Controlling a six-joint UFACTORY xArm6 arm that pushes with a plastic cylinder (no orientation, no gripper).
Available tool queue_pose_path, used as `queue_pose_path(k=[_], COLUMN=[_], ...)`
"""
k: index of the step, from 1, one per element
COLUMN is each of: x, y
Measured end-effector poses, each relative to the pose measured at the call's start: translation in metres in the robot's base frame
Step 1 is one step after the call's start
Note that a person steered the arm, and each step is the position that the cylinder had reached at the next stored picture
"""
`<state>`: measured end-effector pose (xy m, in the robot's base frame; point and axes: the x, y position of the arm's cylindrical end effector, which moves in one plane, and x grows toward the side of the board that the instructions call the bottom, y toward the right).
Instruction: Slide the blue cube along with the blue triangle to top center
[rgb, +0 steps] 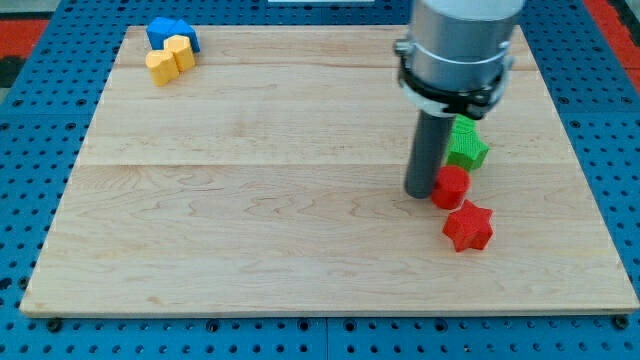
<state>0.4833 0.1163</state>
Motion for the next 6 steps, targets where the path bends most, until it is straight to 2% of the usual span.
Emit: queue_pose_path(k=[2,4,5,6], x=[0.0,-0.028,-0.072,-0.095], y=[0.005,-0.106,-0.173,-0.253])
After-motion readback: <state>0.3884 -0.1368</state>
